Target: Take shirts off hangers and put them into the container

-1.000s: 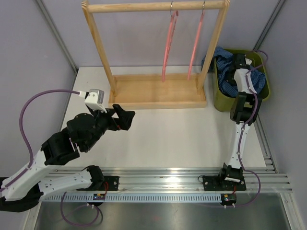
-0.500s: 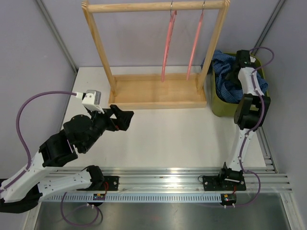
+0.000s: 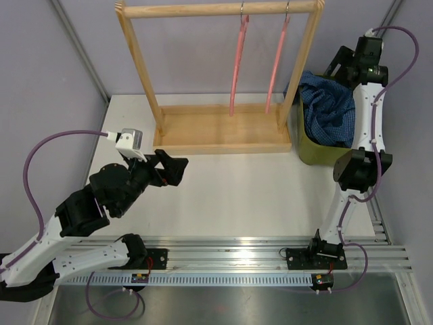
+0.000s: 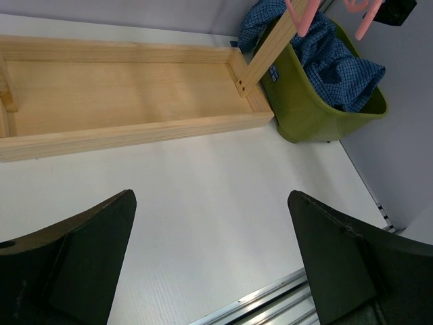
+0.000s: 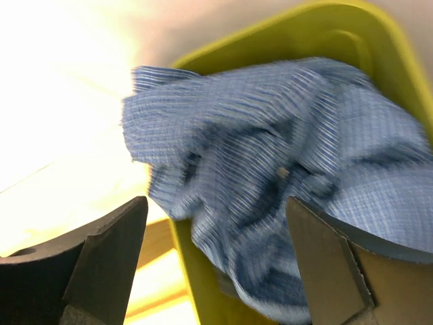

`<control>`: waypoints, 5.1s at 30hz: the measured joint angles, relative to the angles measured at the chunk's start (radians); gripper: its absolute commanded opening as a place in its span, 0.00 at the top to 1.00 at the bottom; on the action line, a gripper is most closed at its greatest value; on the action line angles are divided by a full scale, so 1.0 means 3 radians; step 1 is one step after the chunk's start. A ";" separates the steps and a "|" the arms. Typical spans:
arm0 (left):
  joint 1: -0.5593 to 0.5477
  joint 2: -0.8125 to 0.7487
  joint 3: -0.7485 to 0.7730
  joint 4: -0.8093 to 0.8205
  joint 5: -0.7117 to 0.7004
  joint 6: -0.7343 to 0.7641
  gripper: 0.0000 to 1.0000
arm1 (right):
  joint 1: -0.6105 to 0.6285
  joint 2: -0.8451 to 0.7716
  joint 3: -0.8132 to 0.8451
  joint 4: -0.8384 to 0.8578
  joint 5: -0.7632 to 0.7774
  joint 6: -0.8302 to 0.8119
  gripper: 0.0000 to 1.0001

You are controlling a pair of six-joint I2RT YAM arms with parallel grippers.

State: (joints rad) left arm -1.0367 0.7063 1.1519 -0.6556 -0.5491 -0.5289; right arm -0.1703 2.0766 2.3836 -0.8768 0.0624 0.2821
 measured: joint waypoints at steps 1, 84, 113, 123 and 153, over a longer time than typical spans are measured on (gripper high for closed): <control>0.0000 0.0000 -0.0003 -0.0003 0.0000 0.0000 0.01 | 0.0001 0.0128 0.0163 -0.0028 -0.0088 -0.0005 0.10; 0.0000 0.0228 -0.0025 0.0000 -0.0010 -0.0046 0.01 | -0.0299 0.1039 -0.0575 0.0465 -0.0626 0.0084 1.00; 0.0000 0.0179 -0.0047 0.0099 0.0052 0.0067 0.01 | 0.0081 -0.2349 -0.2305 0.1302 -0.0451 0.0043 0.01; 0.0000 0.0022 -0.0072 0.0197 0.0050 0.0170 0.01 | 0.0556 -0.3614 -0.3274 0.1170 -0.1831 0.0079 0.01; 0.0000 0.0050 -0.0078 0.0456 0.0262 0.0219 0.01 | 0.1109 -0.3704 -0.3410 0.1289 -0.2719 0.0439 0.01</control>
State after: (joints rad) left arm -1.0367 0.7212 1.1286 -0.5186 -0.4706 -0.4633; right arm 0.1623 0.9653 1.3605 -0.4900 -0.7532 0.4137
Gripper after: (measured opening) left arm 0.987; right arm 0.993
